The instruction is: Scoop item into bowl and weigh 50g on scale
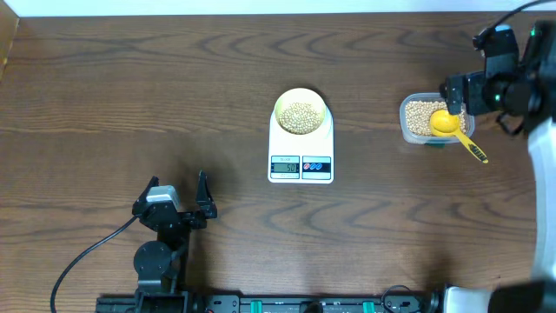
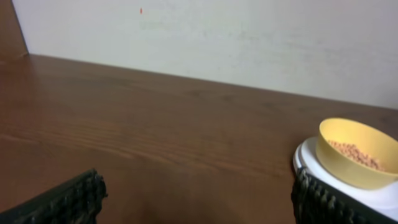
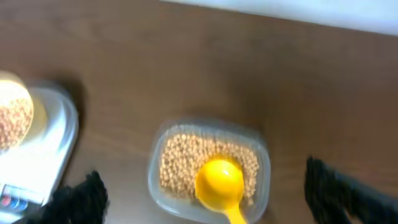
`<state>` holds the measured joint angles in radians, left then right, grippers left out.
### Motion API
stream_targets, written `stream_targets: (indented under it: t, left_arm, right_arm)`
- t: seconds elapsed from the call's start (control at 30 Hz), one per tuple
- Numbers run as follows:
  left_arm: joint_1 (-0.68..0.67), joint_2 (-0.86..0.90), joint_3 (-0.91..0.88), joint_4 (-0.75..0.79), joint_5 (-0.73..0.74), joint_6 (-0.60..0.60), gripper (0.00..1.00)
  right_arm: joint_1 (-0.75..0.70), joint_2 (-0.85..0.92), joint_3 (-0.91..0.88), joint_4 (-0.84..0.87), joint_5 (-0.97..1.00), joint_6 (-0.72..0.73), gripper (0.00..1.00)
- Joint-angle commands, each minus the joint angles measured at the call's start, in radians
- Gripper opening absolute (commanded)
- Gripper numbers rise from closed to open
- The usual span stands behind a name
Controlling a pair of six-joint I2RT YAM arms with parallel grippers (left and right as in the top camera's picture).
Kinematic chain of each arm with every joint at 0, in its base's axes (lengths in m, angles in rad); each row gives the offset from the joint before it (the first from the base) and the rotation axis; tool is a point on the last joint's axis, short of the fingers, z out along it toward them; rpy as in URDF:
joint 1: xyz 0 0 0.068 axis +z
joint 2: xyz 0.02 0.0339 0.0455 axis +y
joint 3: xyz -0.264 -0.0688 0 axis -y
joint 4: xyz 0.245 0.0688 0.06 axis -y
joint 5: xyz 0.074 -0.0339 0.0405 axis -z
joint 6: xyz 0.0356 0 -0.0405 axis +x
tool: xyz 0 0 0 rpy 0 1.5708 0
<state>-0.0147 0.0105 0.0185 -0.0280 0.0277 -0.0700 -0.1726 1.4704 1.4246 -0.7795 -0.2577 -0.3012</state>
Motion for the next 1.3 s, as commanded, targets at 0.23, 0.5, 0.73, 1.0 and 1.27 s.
stream_targets:
  t: [0.23, 0.5, 0.73, 1.0, 1.27]
  left_arm:
    - [0.005, -0.006, -0.014, -0.045, -0.014, 0.017, 0.98]
    - [0.005, -0.006, -0.014, -0.045, -0.014, 0.017, 0.98]
    - [0.005, -0.006, -0.014, -0.045, -0.014, 0.017, 0.98]
    - [0.005, -0.006, -0.014, -0.045, -0.014, 0.017, 0.98]
    - [0.005, -0.006, -0.014, -0.045, -0.014, 0.017, 0.98]
  right_arm:
    - [0.076, -0.288, -0.645, 0.766, -0.16, 0.002, 0.99]
    - [0.126, -0.456, -1.009, 1.221, -0.16, 0.001, 0.99]
    - [0.128, -0.599, -1.221, 1.326, -0.135, 0.001, 0.99]
    - [0.128, -0.788, -1.4, 1.326, -0.11, 0.001, 0.99]
    - [0.128, -0.893, -1.419, 1.201, -0.1, 0.001, 0.99]
